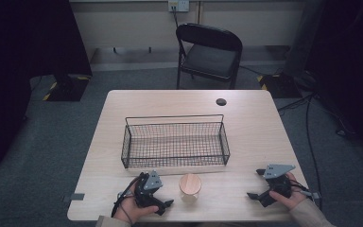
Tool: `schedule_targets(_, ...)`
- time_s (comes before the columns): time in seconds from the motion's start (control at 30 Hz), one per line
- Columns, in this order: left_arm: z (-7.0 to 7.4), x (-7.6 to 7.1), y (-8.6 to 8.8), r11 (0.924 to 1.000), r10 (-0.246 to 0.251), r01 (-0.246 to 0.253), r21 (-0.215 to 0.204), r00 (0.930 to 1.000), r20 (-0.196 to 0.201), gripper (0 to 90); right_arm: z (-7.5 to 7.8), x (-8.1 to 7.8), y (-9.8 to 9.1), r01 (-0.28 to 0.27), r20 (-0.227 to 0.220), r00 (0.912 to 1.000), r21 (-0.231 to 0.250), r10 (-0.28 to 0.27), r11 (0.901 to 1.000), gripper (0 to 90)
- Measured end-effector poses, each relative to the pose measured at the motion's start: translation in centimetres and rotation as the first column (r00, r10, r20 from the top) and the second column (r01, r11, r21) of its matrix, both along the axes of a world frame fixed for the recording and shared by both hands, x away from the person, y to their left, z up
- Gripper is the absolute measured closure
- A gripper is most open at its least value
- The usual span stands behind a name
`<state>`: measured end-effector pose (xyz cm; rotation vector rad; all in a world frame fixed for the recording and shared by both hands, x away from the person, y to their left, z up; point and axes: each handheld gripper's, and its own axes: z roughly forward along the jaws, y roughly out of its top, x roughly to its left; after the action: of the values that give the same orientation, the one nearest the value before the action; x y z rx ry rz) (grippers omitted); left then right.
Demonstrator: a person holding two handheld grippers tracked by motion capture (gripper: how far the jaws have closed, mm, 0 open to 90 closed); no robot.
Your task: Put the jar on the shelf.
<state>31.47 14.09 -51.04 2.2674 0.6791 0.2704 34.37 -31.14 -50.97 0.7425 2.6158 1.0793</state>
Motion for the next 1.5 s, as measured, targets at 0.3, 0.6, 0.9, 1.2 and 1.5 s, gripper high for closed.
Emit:
schedule_targets(0.3,0.2,0.0,-0.2,0.9999,-0.003,0.003,0.016,1.0000,-0.008,0.0,0.0,0.0,0.0,0.002,0.000,1.0000,0.001,-0.002,1.0000,0.0)
schedule_targets(0.6,0.7,0.2,-1.1,0.9999,-0.009,0.008,-0.008,0.9975,-0.070,2.2,0.0,0.0,0.0,0.002,0.001,1.0000,0.001,-0.002,1.0000,0.0)
schedule_targets(0.9,1.5,-0.1,-2.3,0.9980,-0.054,0.051,-0.037,0.9947,-0.087,1.9,0.0,0.0,0.0,0.001,0.001,1.0000,0.001,-0.001,1.0000,0.0)
schedule_targets(1.2,2.6,-0.1,-3.6,0.9951,-0.081,0.077,-0.062,0.9945,-0.066,2.4,0.0,0.0,0.0,0.001,0.001,1.0000,0.001,-0.001,1.0000,0.0)
schedule_targets(1.5,2.9,0.2,-4.4,0.9951,-0.082,0.079,-0.060,0.9946,-0.064,2.7,0.0,0.0,0.0,0.001,0.001,1.0000,0.001,-0.001,1.0000,0.0)
